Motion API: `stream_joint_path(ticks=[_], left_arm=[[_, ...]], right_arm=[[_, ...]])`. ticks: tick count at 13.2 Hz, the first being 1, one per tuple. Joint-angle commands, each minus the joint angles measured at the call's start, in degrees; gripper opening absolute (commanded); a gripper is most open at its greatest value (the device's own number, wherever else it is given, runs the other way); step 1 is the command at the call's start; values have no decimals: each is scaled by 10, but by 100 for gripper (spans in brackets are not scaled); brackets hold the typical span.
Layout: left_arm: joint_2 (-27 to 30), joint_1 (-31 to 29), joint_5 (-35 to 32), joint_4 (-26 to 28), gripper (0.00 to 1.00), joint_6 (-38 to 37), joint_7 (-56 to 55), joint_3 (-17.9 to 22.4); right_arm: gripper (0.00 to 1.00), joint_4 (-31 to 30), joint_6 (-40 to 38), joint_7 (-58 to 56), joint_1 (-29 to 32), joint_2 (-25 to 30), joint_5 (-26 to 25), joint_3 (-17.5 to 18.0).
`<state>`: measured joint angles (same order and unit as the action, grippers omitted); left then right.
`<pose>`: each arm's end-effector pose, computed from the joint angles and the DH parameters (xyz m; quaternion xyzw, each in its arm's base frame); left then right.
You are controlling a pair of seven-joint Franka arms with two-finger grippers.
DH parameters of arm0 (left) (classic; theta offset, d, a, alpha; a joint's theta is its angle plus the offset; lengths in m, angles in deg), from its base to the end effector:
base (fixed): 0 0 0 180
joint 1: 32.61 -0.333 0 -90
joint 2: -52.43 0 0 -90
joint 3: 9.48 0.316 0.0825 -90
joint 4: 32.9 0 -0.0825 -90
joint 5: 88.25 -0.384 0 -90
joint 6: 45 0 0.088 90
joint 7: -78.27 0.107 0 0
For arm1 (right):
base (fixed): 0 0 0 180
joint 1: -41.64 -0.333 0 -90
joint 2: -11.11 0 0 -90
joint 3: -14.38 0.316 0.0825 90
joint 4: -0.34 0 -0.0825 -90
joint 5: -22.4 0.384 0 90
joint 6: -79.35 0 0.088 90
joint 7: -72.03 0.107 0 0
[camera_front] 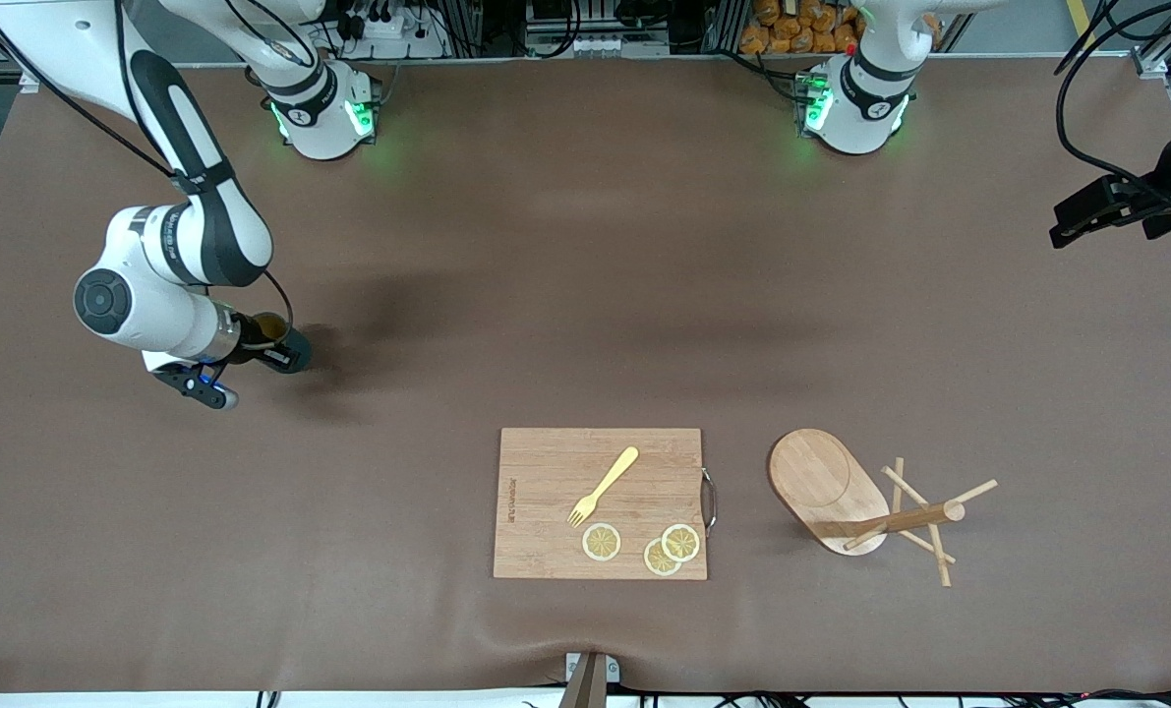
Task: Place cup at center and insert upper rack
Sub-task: 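Grasp the rim of the teal mug with the right gripper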
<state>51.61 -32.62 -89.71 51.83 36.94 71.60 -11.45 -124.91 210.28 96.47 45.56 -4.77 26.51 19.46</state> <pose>0.5443 -0.0155 0.6475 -0.9985 -0.0424 0.0305 0.0148 0.5387 0.0128 0.2469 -0.9692 0.2266 0.0946 0.0166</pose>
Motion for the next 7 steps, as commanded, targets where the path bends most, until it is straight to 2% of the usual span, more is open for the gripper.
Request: stream_joint_path(ticks=[1,5,7], left_arm=[[-1,-3,-13,-5,100,-1,-3,-4],[-1,-3,-12,-5,100,1,-3,-5],[1,-3,-11,-6,100,1,1,-2]], right_arm=[[0,-3,8,0,9,-4,-20,4],[0,6,-1,1,12,2,-33,5],[0,45,-64,8,9,9,-33,6]])
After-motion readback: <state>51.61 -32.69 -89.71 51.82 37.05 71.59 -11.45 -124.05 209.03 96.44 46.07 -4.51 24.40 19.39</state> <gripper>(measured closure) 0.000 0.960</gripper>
